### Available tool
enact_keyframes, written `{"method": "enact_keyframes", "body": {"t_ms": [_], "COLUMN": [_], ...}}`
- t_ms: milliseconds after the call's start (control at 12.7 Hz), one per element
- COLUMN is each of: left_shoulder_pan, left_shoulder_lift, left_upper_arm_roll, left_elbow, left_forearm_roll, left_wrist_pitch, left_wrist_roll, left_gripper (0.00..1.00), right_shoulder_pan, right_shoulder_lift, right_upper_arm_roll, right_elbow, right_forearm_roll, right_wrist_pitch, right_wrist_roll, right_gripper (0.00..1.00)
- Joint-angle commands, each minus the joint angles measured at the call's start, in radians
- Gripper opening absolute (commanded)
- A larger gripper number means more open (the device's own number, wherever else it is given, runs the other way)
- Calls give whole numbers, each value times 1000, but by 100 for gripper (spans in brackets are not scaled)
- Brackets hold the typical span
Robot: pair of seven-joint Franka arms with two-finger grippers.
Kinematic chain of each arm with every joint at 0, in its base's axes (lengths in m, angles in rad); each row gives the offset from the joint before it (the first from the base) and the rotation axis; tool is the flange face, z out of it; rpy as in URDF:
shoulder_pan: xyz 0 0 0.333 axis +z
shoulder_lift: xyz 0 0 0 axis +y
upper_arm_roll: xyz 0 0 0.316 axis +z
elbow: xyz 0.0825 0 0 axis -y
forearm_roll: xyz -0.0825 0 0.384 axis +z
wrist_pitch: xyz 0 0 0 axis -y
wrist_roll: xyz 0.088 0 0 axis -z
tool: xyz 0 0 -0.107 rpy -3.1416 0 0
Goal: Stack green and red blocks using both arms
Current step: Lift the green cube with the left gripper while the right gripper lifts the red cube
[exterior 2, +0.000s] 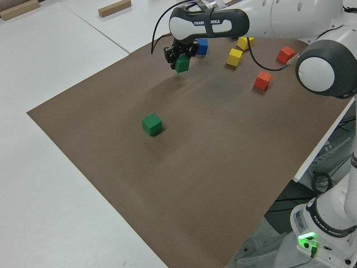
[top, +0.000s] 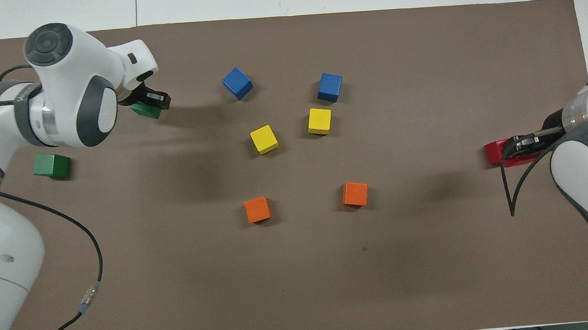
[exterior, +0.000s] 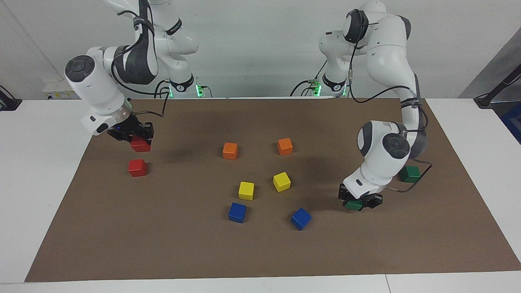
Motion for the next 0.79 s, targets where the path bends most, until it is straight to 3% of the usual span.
{"method": "enact_keyframes", "body": {"t_ms": [0,158,395,711], "left_shoulder_pan": [117,203,314,371], "left_shoulder_lift": [-140,-197,-221,-253], "left_upper_arm_roll": [1,1,-1,-1], "left_elbow": [-75,-139,-193,-319], "left_forearm_roll": [-12,-12,-12,-13], "left_wrist_pitch": [-122,-135,-107,40], "left_wrist_roll": [33,53,74,71], "left_gripper": [0,0,0,0], "right_shoulder_pan": [-32,-59,-69,-89], "right_shoulder_lift": [-6,8,29,49], "right_upper_arm_roll": [12,12,12,12], "right_elbow": [-65,-109,-123,-132], "right_forearm_roll": [9,9,9,9], "right_wrist_pitch": [72,165,201,248], "right_wrist_roll": [-48,-49,-51,-60], "right_gripper": [0,0,0,0]}}
